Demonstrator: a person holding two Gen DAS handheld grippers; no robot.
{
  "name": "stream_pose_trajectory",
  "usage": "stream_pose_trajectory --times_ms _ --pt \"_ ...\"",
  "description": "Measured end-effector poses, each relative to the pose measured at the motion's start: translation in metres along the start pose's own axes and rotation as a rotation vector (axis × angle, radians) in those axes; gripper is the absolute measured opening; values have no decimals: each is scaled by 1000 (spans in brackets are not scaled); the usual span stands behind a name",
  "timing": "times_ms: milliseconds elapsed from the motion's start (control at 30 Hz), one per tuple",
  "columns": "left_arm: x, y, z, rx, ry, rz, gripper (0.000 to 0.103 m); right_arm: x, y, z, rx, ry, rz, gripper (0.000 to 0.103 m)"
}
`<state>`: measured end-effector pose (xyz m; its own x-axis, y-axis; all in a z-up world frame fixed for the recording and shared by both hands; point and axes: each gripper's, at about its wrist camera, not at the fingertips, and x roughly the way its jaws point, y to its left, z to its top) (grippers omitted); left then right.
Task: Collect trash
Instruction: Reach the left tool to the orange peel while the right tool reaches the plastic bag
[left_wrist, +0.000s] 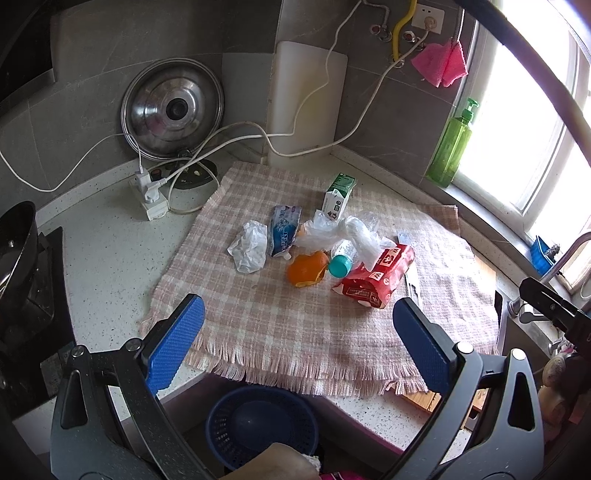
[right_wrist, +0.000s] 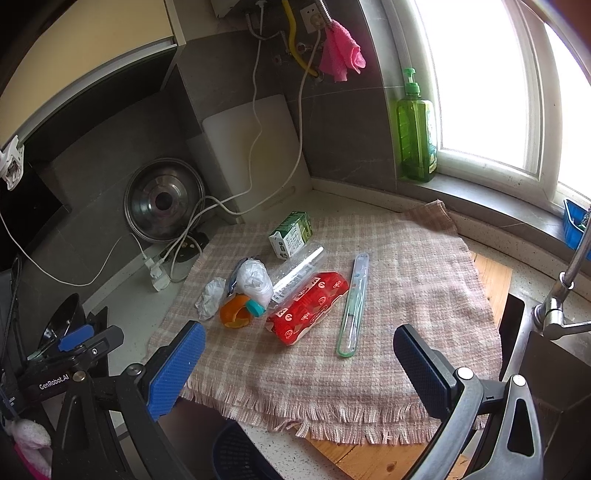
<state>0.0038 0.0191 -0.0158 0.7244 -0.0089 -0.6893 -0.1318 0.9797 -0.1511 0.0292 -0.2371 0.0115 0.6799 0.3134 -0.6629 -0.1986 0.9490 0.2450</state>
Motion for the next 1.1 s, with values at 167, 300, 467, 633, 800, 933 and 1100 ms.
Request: stream_pose_trajectory --times_ms 167,300,467,633,800,933,1100 --pt "12 3 3 -17 26 -21 103 14 -17 3 43 34 5 101" --pt "25 5 5 -26 47 -35 98 29 -32 5 85 71 32 98" --pt "45 7 9 -21 79 -65 86 57 -48 8 122 134 60 92" --pt "69 8 17 -6 125 -91 73 90 -66 12 182 211 94 83" --pt "90 9 25 0 144 -106 73 113 -80 23 243 237 144 80" --pt "113 8 31 19 172 -119 72 130 -78 39 239 250 177 78" --pt "142 5 34 39 222 -140 61 147 -56 61 180 265 232 78"
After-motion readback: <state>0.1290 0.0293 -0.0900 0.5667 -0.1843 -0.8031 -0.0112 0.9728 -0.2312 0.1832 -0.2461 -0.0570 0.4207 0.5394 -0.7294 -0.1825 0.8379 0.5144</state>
